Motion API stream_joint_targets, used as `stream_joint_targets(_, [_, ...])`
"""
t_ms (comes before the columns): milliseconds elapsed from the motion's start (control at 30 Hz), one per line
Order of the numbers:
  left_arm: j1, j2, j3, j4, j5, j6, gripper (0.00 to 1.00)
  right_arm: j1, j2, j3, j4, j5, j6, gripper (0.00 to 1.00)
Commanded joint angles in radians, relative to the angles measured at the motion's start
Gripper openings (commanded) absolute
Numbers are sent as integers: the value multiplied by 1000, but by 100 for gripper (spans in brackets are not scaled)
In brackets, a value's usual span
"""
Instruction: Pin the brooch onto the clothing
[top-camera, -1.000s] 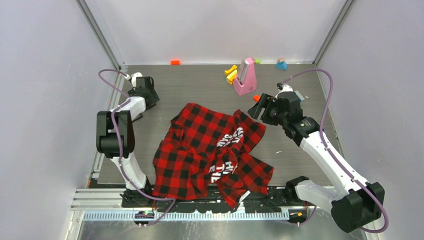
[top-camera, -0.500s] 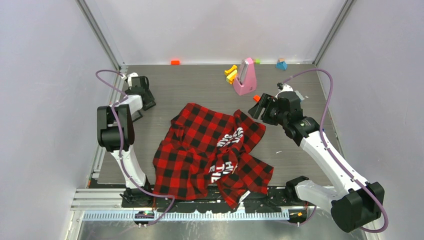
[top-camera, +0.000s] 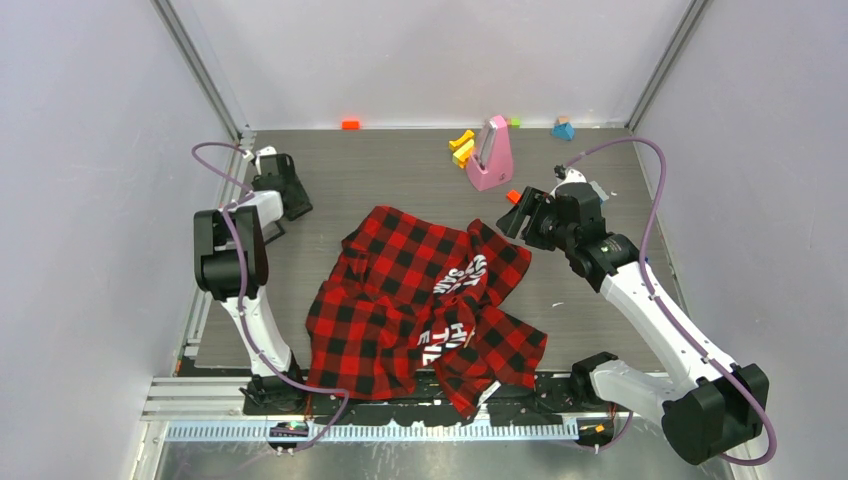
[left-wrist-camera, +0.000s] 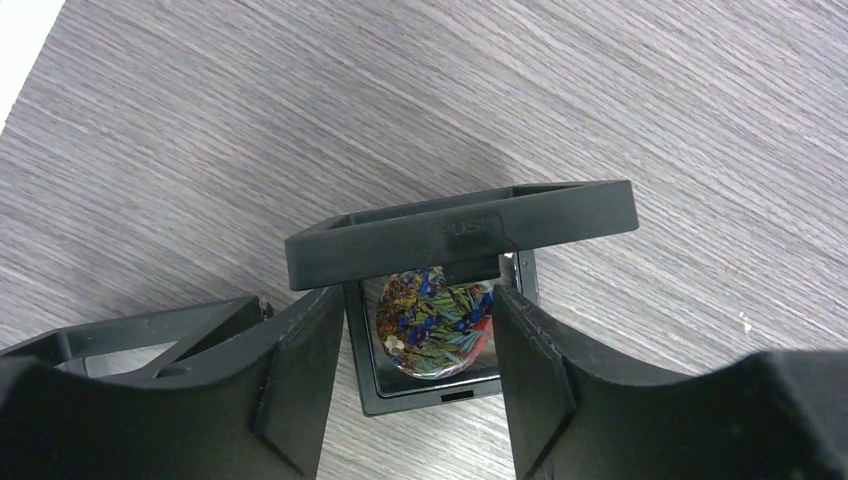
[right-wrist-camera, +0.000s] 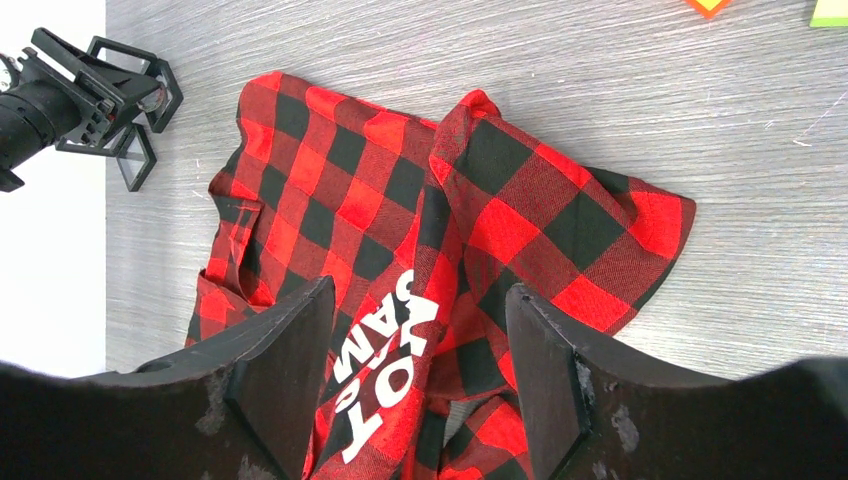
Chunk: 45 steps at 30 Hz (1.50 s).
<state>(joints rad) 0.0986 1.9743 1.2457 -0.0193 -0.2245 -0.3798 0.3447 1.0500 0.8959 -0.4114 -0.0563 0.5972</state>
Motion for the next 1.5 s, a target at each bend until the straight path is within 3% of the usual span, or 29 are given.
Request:
stream_joint_targets(0, [4,7,34,30,29,14,56,-4,-7,18,50,-9,8,68])
stream_joint_targets(500, [4,-89,-21,22,33,7,21,-4,-14,13,51,-11,12,68])
stream_joint_targets(767, [4,-171,-62,49,110,-13,0,-5,-18,7,59,-24,19,68])
stream_joint_targets(967, [-21,-321,-134,46,172,-69,0,-4,-38,8,85,-58,11,69])
stream_joint_targets(1067, [-71,-428,-173,25,217,-99,0,-4,-47,-4,146,-158,3,71])
stream_joint_targets(1233, [-192,-592,-205,22,474,-142,0,-4,-29,-17,323,-418,34,72])
stream_joint_targets(1467, [-289,-700,-207,179,1095,-245,0,-3,22,-28,581,-687,173,71])
